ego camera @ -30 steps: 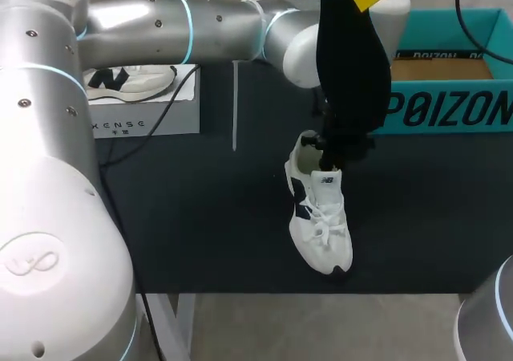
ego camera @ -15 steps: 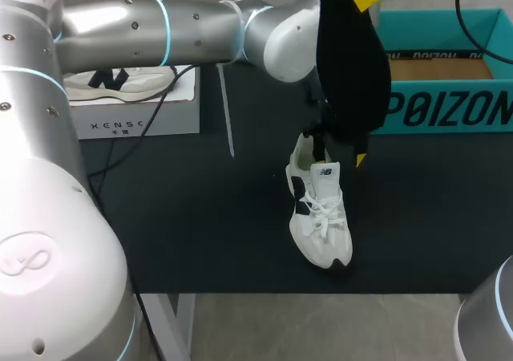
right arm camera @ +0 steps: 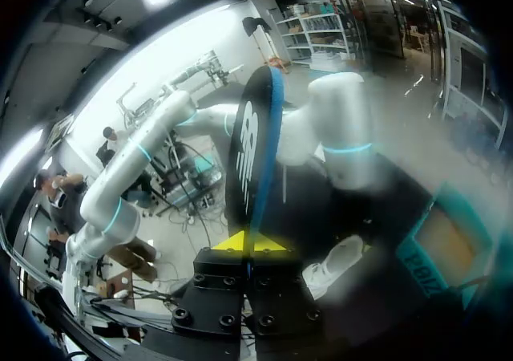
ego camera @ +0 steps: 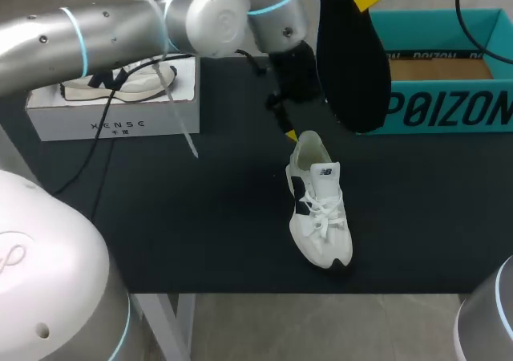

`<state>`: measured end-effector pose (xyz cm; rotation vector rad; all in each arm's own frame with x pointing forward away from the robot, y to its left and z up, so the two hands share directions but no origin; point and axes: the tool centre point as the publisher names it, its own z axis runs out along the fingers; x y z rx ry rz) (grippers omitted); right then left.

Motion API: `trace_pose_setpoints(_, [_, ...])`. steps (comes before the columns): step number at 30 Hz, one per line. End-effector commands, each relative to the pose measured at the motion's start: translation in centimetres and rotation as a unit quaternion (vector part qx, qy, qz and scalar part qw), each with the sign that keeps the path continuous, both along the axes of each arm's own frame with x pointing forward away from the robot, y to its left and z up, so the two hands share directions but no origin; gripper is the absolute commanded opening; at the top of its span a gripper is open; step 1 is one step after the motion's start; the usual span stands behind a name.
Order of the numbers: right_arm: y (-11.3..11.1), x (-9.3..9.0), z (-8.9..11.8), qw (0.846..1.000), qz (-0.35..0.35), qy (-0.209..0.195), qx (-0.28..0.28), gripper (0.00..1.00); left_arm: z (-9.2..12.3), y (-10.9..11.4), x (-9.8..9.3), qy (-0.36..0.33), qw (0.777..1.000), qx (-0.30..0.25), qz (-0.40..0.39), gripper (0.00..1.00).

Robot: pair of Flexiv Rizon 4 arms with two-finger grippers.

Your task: Take the shoe out of the shoebox, open the shoe tongue, remove and reinsert the insole, then place the shoe into the shoebox

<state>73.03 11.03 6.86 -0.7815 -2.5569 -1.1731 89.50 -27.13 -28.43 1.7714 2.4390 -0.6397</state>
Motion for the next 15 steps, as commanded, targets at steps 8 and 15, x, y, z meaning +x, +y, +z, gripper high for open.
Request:
trace_pose_setpoints(8, [0.1,0.1,0.0,1.000,0.000,0.001,-0.001,0.00,1.1,8.9,-1.6,0.027,0.861,-0.499,0.098,1.00])
trace_pose_setpoints(15, [0.1,0.1,0.0,1.000,0.000,0.001,-0.001,0.00,1.1,9.0,-1.6,0.046,0.860,-0.497,0.105,1.00])
